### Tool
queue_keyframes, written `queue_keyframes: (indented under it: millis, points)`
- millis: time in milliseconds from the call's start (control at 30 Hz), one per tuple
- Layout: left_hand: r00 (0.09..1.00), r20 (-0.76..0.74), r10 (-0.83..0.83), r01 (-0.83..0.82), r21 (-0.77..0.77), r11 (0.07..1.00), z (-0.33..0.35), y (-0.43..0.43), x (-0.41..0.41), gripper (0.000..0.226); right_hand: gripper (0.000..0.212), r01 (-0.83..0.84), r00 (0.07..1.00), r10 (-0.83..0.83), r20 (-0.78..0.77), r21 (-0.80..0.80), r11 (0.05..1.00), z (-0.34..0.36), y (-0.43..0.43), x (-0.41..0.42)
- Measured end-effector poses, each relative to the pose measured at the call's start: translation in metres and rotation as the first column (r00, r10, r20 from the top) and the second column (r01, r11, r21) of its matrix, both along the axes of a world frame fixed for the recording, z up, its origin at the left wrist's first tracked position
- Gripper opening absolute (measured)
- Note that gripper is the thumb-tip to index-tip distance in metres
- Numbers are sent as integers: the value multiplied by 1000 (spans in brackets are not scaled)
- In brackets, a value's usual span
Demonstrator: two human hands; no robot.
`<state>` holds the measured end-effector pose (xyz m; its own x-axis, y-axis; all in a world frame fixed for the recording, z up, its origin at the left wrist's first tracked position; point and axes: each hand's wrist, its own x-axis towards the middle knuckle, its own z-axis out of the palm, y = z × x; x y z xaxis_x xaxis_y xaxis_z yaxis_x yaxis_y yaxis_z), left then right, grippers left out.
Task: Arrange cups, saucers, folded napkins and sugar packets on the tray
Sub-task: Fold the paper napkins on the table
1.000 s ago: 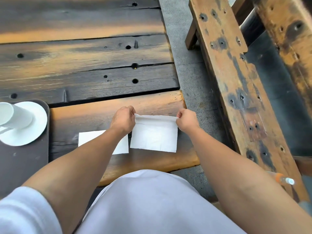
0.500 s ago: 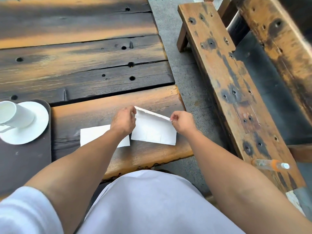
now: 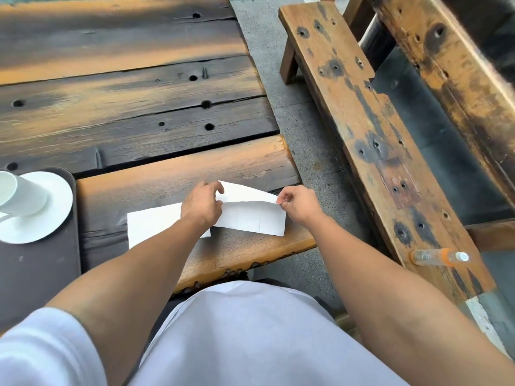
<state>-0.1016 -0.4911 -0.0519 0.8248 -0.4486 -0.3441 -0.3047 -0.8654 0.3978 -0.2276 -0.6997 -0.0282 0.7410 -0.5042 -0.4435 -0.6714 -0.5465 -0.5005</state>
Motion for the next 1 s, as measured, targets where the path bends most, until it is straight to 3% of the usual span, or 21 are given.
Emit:
queue_keyframes:
  millis: [400, 600, 867, 1000]
  points:
    - [997, -63, 49, -46, 61, 997, -19, 16, -22, 24, 34, -34, 998, 38, -52, 82, 996, -15, 12, -22]
    - [996, -69, 59, -53, 86, 995, -29, 30, -30, 9, 23, -57, 993, 68, -100, 108, 992, -24, 21, -36]
    - [995, -87, 45, -36, 99, 994, -34, 29, -29, 10, 44, -15, 989, 44, -141, 200, 980, -40, 33, -45]
    - [996, -85, 6, 1, 78, 997, -33, 11, -17, 13, 40, 51, 990, -29, -135, 165, 985, -45, 35, -41]
